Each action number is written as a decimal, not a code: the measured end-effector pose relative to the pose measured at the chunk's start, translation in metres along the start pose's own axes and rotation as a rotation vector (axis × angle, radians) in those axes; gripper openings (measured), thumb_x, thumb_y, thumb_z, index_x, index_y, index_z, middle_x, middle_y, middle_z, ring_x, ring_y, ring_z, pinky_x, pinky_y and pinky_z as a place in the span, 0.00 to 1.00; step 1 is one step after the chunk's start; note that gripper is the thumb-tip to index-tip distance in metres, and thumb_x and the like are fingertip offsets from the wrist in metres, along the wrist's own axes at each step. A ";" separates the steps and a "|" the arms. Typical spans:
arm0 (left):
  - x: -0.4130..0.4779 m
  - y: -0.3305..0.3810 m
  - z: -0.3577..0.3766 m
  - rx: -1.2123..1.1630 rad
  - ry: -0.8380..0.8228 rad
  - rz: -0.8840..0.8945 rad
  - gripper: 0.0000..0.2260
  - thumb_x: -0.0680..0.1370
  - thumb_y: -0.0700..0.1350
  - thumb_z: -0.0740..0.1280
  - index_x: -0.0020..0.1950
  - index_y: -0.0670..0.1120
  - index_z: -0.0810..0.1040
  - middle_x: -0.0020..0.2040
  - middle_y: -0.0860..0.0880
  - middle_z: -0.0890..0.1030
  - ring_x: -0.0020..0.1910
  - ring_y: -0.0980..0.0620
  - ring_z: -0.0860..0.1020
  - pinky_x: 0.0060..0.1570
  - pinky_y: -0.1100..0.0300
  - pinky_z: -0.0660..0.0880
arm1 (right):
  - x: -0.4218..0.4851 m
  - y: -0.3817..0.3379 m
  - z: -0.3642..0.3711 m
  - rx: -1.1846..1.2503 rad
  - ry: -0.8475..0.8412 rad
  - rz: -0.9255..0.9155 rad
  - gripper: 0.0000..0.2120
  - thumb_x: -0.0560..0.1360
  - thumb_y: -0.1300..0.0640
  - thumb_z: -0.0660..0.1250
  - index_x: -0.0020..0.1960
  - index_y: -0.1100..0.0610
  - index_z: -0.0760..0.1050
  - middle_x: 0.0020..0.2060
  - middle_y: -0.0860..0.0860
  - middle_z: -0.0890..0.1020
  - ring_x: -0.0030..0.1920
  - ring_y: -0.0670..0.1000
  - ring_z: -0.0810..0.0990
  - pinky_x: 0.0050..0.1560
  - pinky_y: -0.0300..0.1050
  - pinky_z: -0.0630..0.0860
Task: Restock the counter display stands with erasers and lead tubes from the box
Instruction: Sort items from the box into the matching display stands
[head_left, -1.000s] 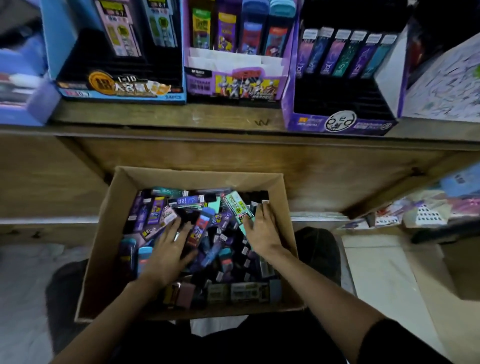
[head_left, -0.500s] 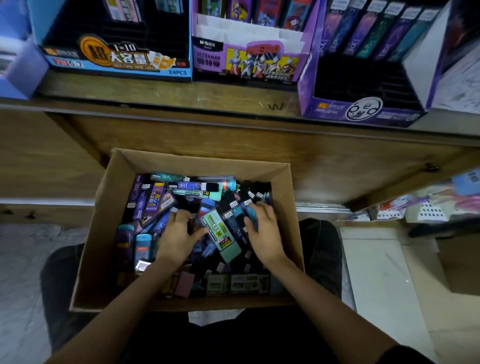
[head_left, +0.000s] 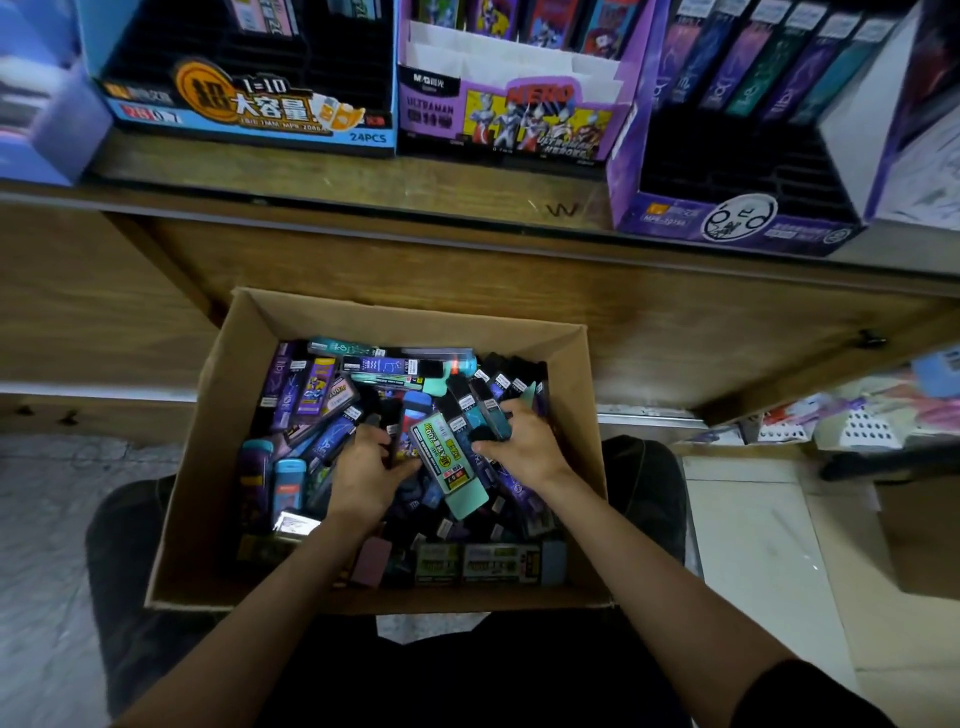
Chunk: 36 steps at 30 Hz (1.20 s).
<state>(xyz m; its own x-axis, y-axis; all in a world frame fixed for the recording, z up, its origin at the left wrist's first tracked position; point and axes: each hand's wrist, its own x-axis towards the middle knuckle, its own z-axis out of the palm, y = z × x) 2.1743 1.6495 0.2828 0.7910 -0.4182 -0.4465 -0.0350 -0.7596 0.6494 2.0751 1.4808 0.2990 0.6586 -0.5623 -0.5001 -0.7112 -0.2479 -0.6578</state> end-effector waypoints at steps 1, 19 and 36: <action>0.000 0.000 0.000 0.000 -0.001 -0.007 0.21 0.70 0.44 0.75 0.55 0.38 0.71 0.50 0.42 0.78 0.50 0.43 0.76 0.44 0.57 0.69 | 0.001 0.000 -0.001 0.020 -0.011 0.003 0.24 0.70 0.59 0.74 0.63 0.60 0.69 0.56 0.55 0.79 0.56 0.52 0.78 0.56 0.44 0.74; -0.006 0.014 -0.025 -0.421 -0.090 0.044 0.03 0.81 0.37 0.56 0.54 0.42 0.64 0.41 0.47 0.79 0.39 0.51 0.77 0.41 0.59 0.73 | 0.003 -0.008 -0.020 0.493 0.002 0.024 0.07 0.78 0.65 0.63 0.55 0.64 0.74 0.43 0.57 0.81 0.39 0.47 0.80 0.38 0.33 0.77; -0.020 0.018 -0.033 -0.762 -0.169 -0.026 0.03 0.80 0.38 0.60 0.52 0.43 0.72 0.46 0.44 0.82 0.40 0.51 0.83 0.39 0.60 0.80 | 0.002 -0.022 0.009 -0.250 0.263 0.264 0.21 0.73 0.48 0.69 0.57 0.62 0.71 0.52 0.57 0.80 0.53 0.58 0.80 0.46 0.47 0.75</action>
<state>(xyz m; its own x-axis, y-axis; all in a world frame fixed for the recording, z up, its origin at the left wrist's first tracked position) 2.1782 1.6608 0.3234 0.6801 -0.5218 -0.5150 0.4593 -0.2442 0.8540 2.0943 1.4920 0.3079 0.3850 -0.8053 -0.4510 -0.9052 -0.2340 -0.3549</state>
